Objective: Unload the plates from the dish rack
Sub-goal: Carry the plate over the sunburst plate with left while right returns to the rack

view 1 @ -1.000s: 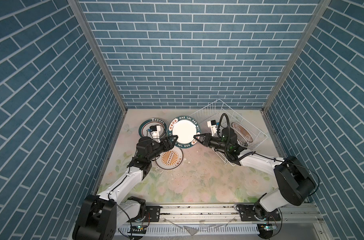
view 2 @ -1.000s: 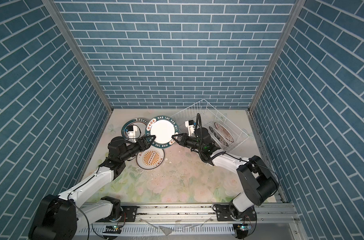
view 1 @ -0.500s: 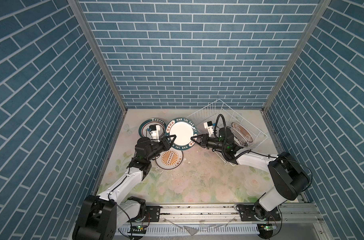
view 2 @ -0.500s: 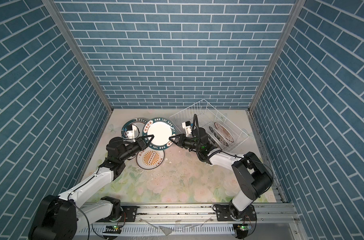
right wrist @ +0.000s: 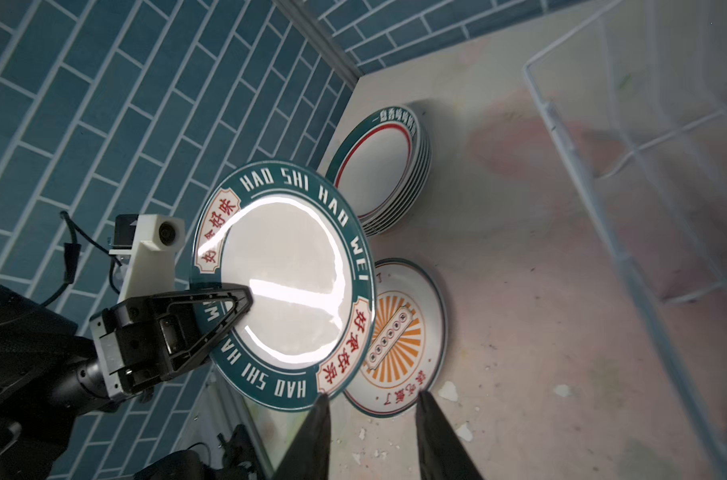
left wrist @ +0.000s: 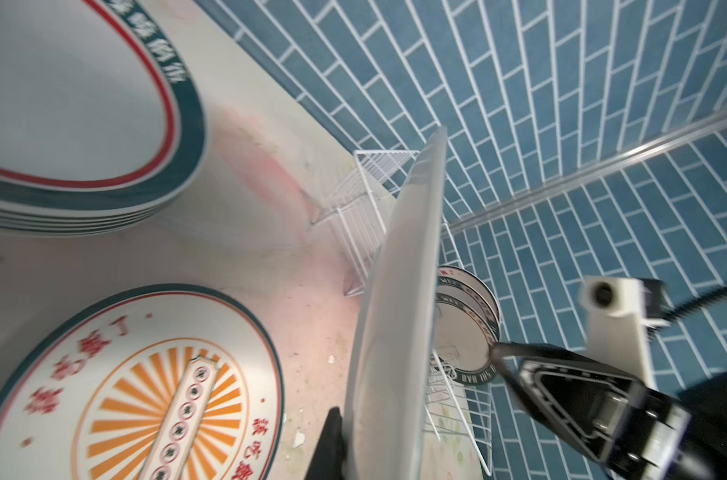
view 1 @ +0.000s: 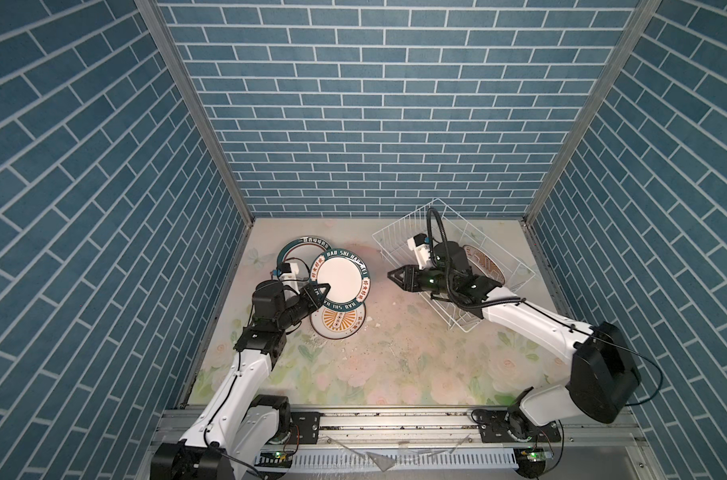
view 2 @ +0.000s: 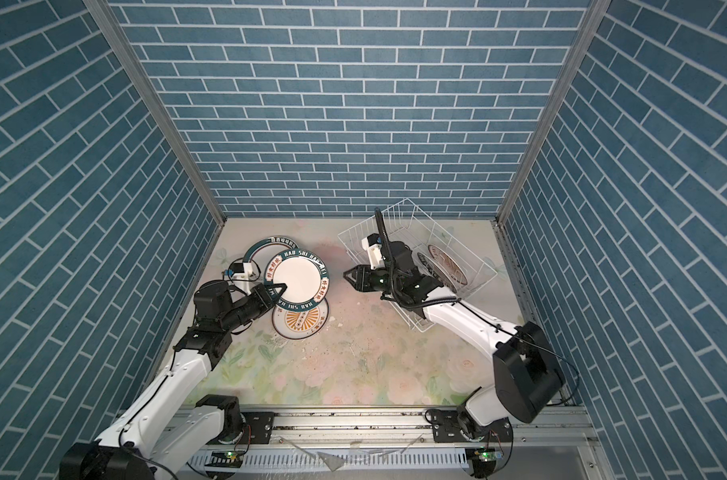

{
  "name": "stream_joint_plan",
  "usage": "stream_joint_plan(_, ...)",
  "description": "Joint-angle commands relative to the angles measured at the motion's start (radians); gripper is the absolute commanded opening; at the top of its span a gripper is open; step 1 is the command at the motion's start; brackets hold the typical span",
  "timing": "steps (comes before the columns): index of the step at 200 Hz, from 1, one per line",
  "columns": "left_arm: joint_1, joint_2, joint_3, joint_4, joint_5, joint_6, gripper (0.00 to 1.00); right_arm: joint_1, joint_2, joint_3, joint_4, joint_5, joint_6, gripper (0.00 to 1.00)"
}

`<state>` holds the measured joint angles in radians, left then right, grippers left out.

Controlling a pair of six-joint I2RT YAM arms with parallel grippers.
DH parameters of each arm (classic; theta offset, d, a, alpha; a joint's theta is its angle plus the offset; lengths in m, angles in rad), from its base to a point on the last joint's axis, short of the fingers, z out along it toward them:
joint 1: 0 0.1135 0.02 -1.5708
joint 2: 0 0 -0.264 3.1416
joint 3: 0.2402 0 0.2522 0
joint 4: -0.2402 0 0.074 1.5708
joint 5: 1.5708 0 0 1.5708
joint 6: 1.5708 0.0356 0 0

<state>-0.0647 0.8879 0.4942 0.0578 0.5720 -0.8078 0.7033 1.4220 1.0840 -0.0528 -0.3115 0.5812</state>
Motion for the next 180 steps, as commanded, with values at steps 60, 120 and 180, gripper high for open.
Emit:
stream_joint_plan(60,0.081,0.064,-0.065,-0.140,0.004,0.071,0.00,-0.002,-0.331,0.064,-0.657,0.733,-0.339,0.40)
stream_joint_plan(120,0.082,0.113,-0.085,-0.113,-0.010,0.078,0.01,-0.005,-0.437,0.017,-0.752,0.844,-0.338,0.42)
stream_joint_plan(180,0.082,0.171,-0.102,-0.085,-0.029,0.085,0.09,-0.012,-0.425,0.001,-0.749,0.818,-0.351,0.42)
